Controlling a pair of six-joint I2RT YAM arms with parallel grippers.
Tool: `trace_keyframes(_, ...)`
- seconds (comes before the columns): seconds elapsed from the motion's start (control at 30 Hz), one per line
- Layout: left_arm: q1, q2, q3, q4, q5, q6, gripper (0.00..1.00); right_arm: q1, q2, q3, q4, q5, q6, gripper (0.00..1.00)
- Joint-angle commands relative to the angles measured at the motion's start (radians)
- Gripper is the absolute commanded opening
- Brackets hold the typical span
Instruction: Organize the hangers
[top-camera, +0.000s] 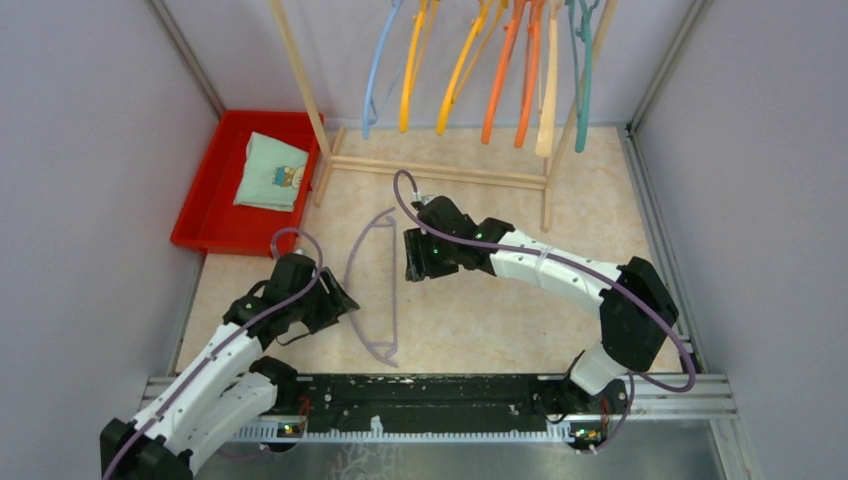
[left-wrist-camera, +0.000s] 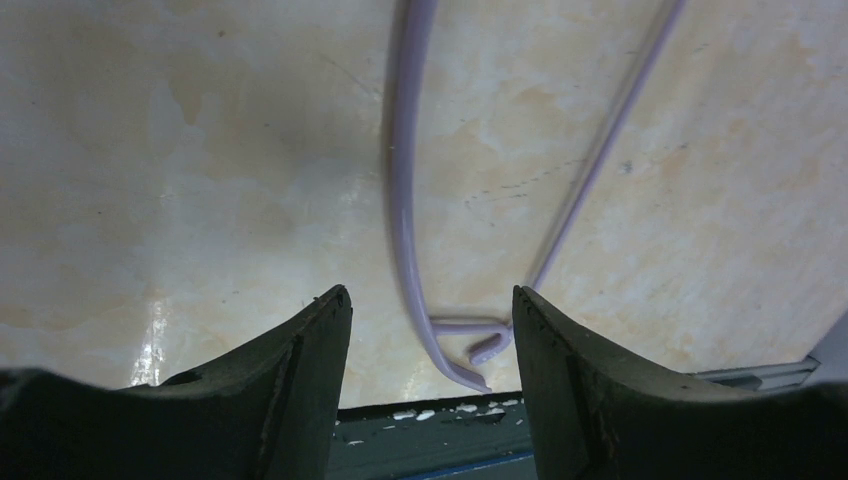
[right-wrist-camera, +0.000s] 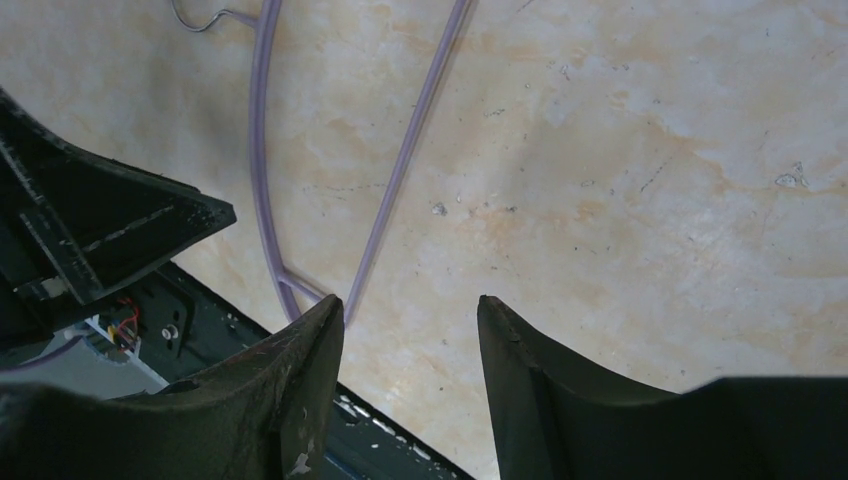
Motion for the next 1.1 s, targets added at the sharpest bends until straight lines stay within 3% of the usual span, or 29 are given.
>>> trace_keyframes(0.0, -0.013, 0.072, -0.049, 0.070, -0.015, -0.048, 0.66, 0.003, -0.006, 0.061, -0.021, 0.013, -0.046, 0.53)
trace_keyframes(0.33, -0.113, 0.312, -0.030, 0.166, -0.071, -0.102, 0.63, -0.090, -0.036, -0.042, 0.041, -0.106, -0.060, 0.53)
trace_keyframes(0.4, -0.131, 0.361, -0.016, 0.173, -0.082, -0.118, 0.59, -0.118, -0.053, -0.079, 0.056, -0.131, -0.065, 0.53)
trace_keyframes(0.43, -0.140, 0.379, -0.011, 0.175, -0.085, -0.123, 0.54, -0.131, -0.062, -0.093, 0.062, -0.141, -0.070, 0.53)
trace_keyframes(0.6, -0.164, 0.418, -0.008, 0.162, -0.116, -0.135, 0.02, -0.176, -0.087, -0.146, 0.077, -0.184, -0.103, 0.53)
trace_keyframes(0.8, -0.204, 0.387, 0.026, 0.131, -0.175, -0.120, 0.00, -0.195, -0.103, -0.188, 0.131, -0.247, -0.124, 0.53)
trace_keyframes(1.07, -0.210, 0.311, 0.216, 0.043, -0.230, -0.089, 0.00, -0.195, 0.000, -0.162, 0.275, -0.461, -0.095, 0.52)
